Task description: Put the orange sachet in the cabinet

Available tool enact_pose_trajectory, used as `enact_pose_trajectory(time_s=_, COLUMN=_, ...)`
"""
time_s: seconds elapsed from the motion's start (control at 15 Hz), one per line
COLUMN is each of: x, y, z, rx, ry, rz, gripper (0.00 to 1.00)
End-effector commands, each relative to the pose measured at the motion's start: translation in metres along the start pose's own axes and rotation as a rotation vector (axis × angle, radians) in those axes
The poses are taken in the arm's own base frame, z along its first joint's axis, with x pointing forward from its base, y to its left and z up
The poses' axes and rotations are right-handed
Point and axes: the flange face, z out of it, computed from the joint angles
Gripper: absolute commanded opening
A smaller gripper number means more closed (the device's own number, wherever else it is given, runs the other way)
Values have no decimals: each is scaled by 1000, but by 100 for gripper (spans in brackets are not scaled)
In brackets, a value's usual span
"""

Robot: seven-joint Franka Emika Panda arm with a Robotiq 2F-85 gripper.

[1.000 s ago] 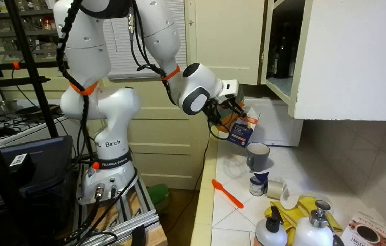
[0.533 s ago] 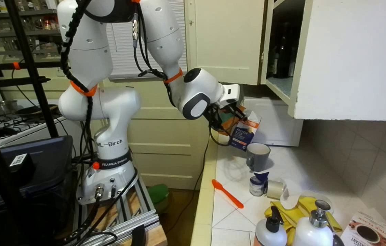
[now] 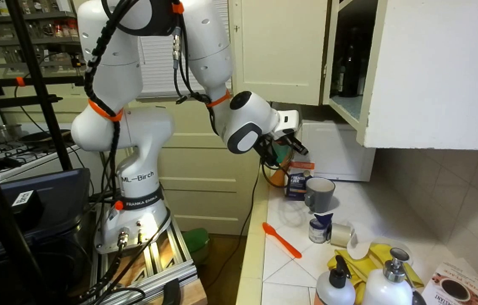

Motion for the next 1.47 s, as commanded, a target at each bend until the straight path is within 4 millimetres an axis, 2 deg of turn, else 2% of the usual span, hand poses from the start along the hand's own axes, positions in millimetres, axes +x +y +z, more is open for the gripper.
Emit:
enact_pose_trajectory(time_s=0.0, x=3, y=4, z=8, rx=16, ry=41, rz=-3, gripper=58)
enact_pose_trajectory(time_s=0.33, x=10, y=1, z=14, rx=35, ry=74, rz=-13, gripper=95)
enact_pose_trajectory(time_s=0.4, x=12, y=-1, z=16, rx=41, ry=78, rz=-13, gripper=100)
enact_pose_trajectory(time_s=0.93, x=32, y=-5, z=15, rx=6, ry=127, rz=-28, gripper=100)
enact_pose_trajectory(time_s=1.4, x=46, y=-14, z=10, rx=1, ry=101, rz=-25, gripper=100)
